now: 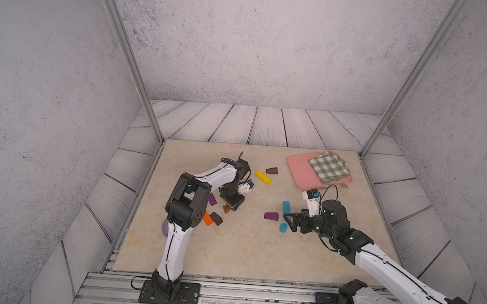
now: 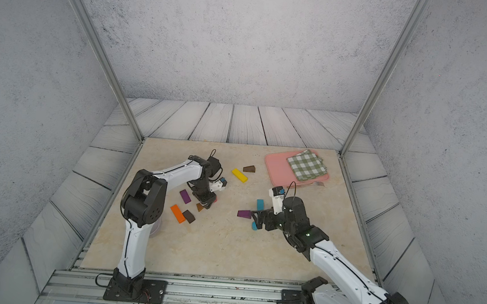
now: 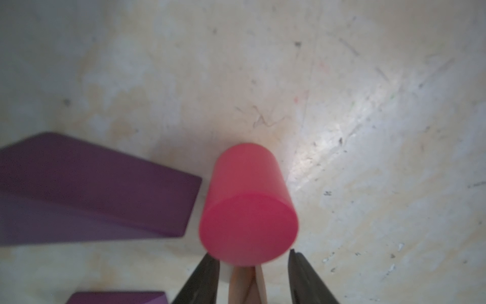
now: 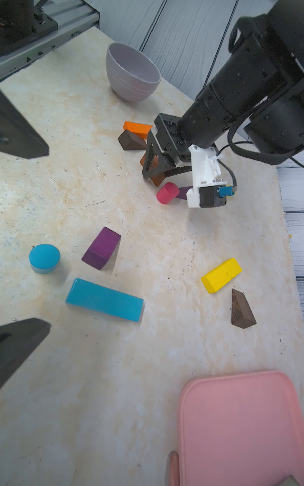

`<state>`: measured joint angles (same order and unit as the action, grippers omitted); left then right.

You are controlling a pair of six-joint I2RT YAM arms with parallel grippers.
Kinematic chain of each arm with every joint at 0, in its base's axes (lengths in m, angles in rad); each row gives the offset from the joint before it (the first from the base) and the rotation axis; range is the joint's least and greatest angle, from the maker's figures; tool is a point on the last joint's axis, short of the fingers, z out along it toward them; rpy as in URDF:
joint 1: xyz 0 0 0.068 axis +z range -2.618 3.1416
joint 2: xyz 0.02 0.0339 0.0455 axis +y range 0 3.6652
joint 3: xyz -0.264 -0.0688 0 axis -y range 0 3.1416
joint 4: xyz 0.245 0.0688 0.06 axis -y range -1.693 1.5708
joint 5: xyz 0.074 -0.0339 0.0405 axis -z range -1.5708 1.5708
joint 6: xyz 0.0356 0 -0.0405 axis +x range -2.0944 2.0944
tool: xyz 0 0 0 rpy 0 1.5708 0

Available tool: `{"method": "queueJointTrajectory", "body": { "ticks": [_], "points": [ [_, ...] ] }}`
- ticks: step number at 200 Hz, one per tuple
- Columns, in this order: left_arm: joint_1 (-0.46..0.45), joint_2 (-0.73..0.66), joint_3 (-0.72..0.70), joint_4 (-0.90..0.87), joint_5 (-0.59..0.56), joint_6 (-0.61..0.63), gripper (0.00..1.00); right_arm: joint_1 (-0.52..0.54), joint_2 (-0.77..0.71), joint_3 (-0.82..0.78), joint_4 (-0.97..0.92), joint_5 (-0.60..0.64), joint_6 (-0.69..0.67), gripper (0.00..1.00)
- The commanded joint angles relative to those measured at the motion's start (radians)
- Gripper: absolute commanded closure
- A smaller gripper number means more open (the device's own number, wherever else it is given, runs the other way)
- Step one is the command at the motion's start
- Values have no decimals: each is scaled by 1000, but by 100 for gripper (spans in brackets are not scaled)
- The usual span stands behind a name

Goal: Assemble a small pinwheel with building blocks
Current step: Assemble the building block at the center of the board, then adjust the building block at the center of the board.

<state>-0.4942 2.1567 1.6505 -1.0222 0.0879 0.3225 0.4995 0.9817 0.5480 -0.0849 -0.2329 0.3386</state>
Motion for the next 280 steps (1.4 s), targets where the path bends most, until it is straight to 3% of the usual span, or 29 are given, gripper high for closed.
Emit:
{"method": "queueJointTrajectory", "body": {
  "ticks": [1,6,65,100,114,132,159,187,212,280],
  "points": [
    [-4,-50,23,-36,14,-6,9,-4,-26,-13,10,-6,-8,1],
    [-4,-54,27,-39,11,-8,4,-4,-26,-13,10,-7,-9,1],
    [-4,-154,26,-103,-23,-52,4,-4,-38,-11,12,-14,-5,1],
    [-9,-330,38,-157,-347,-518,4,-4,-74,-25,9,42,11,1],
    [-7,-506,-94,-34,-345,-672,4,-5,-86,-45,48,21,-2,1],
    [27,-752,-387,257,-314,-807,4,6,-48,-25,63,-26,-30,1],
    [196,-948,-681,416,-72,-967,4,96,39,67,-17,-10,-93,8],
    [226,-954,-804,443,72,-985,15,230,104,82,32,24,-138,15],
    [223,-896,-843,539,226,-943,35,263,152,84,67,47,-113,19],
    [223,-671,-758,518,162,-897,57,262,27,6,71,117,-99,14]
  ]
}}
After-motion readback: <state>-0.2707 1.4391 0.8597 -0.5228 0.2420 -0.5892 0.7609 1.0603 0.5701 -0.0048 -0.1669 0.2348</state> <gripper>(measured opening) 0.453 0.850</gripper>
